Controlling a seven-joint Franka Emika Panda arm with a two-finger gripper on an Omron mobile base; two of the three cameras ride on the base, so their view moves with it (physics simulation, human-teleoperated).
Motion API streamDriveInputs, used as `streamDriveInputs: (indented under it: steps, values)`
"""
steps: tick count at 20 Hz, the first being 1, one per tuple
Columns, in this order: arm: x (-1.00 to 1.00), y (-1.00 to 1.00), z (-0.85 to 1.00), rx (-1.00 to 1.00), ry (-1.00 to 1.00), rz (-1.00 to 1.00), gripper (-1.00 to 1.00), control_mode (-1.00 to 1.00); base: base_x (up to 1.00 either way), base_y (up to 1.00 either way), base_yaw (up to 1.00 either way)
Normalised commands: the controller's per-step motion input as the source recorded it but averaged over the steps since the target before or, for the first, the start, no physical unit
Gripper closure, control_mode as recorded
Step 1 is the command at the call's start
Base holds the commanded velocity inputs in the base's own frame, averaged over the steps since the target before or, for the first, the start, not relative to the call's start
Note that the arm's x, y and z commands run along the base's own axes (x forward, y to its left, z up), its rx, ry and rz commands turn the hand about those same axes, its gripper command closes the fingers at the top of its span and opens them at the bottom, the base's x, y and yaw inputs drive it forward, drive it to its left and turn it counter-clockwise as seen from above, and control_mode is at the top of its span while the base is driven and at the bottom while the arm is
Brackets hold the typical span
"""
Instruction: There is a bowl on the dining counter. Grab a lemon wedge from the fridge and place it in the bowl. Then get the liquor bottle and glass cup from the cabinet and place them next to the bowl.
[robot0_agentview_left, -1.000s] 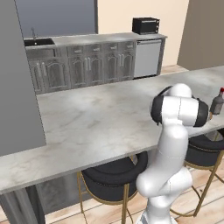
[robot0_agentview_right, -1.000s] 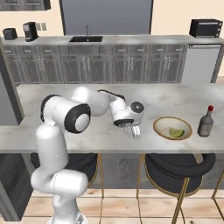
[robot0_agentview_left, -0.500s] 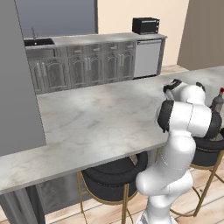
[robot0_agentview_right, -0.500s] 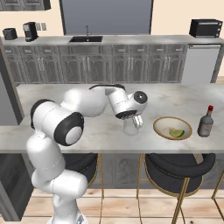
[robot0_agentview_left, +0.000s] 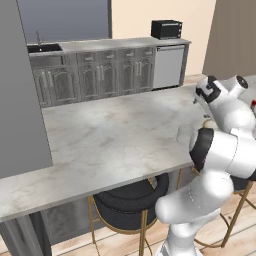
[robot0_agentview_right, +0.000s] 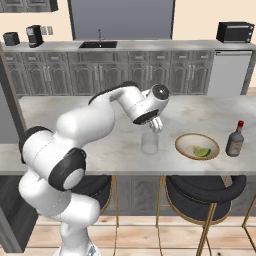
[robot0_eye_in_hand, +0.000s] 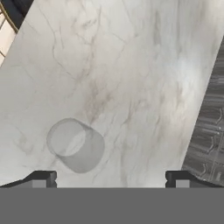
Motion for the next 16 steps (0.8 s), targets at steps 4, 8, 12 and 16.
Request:
streamDriveInputs:
  steps: [4,8,12,16]
  values:
    - [-0.71,0.32,0.84,-0.01,-0.02,0.04,-1.00,-1.00,0.00,0.00,0.00]
    - [-0.79,0.41,0.69,-0.04,-0.07,0.03,-1.00,-1.00,0.00,0.00,0.00]
    - [-0.82,0.69,0.48,-0.08,-0.07,0.03,-1.00,-1.00,0.00,0.00,0.00]
    - [-0.69,0.76,0.39,-0.09,-0.03,0.03,-1.00,-1.00,0.00,0.00,0.00]
